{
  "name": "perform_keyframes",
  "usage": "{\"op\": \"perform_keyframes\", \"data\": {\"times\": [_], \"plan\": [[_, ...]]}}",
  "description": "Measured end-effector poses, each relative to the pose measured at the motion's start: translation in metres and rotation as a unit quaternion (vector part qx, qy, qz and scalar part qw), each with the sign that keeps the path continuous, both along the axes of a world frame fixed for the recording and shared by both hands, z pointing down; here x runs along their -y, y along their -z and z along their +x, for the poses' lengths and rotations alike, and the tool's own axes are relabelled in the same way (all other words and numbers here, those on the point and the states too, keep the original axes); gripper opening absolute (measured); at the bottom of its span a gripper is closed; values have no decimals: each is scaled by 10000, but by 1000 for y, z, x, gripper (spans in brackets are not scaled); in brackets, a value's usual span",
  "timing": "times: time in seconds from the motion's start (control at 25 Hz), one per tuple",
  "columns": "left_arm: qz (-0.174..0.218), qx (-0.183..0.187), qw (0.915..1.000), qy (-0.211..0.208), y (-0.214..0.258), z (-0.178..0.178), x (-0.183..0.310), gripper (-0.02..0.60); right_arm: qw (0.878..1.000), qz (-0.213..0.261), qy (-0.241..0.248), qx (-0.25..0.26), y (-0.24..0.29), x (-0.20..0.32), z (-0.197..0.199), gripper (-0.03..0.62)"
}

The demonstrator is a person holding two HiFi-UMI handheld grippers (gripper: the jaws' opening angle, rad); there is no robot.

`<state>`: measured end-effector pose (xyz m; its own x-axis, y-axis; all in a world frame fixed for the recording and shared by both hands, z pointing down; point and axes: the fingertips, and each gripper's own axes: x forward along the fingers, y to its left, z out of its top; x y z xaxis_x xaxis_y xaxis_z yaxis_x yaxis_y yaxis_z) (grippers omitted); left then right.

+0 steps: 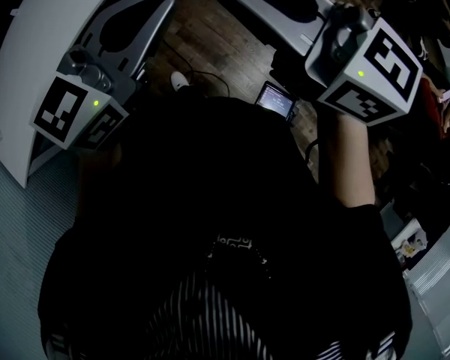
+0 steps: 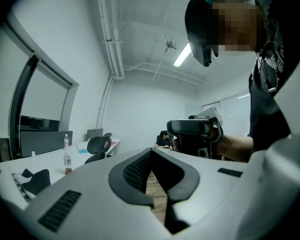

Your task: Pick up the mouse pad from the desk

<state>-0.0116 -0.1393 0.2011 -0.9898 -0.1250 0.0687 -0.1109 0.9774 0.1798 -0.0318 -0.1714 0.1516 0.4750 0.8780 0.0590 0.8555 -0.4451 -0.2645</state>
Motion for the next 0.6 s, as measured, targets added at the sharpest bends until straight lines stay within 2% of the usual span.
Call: {"op": "perform_keyframes", "data": {"times": [0.24,0.6], "plan": [[252,79,9996,113,-1,18,-65,6,9998,184,63,77,-4,-63,21,5],[263,151,9988,394,-13,58,-152,6,9987,378,304,136,-18,-154,57,5]]}}
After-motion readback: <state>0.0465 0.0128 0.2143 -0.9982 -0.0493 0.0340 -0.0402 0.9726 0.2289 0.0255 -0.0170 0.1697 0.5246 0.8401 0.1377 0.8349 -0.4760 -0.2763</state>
